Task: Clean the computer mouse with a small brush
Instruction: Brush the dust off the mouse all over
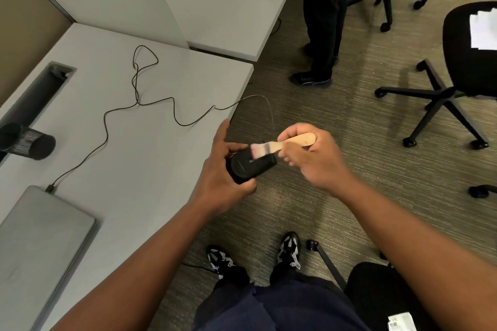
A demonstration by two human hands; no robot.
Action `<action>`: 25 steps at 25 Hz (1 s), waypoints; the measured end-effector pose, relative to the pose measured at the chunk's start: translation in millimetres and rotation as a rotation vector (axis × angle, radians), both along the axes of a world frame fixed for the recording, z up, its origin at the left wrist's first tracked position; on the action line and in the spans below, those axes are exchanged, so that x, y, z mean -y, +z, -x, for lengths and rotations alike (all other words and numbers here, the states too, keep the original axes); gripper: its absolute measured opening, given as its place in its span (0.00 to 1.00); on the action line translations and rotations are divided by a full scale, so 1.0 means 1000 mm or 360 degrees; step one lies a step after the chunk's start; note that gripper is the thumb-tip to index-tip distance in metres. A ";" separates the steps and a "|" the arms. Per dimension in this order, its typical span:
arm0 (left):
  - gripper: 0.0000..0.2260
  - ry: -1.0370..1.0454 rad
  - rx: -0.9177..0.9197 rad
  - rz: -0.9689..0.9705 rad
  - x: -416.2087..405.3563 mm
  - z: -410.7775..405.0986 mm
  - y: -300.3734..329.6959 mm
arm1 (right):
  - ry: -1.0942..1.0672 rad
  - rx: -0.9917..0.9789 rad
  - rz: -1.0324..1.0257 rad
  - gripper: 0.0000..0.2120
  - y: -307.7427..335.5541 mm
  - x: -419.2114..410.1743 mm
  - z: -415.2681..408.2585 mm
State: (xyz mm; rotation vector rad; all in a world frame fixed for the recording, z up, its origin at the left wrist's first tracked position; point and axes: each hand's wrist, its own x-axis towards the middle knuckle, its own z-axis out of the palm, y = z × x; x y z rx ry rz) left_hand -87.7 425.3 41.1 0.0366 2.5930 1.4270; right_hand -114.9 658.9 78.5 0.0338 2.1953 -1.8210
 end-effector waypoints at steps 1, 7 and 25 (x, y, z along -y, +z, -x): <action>0.59 -0.0001 -0.0025 -0.0008 0.000 -0.001 0.000 | -0.0100 -0.0060 -0.0094 0.10 -0.001 -0.005 0.002; 0.60 -0.0046 -0.0018 -0.0018 -0.001 0.001 0.000 | 0.0149 -0.0038 0.0368 0.05 0.003 0.005 -0.011; 0.71 -0.0137 -0.0122 0.0045 -0.003 -0.010 -0.007 | -0.0101 0.0407 0.0212 0.04 0.016 0.007 0.006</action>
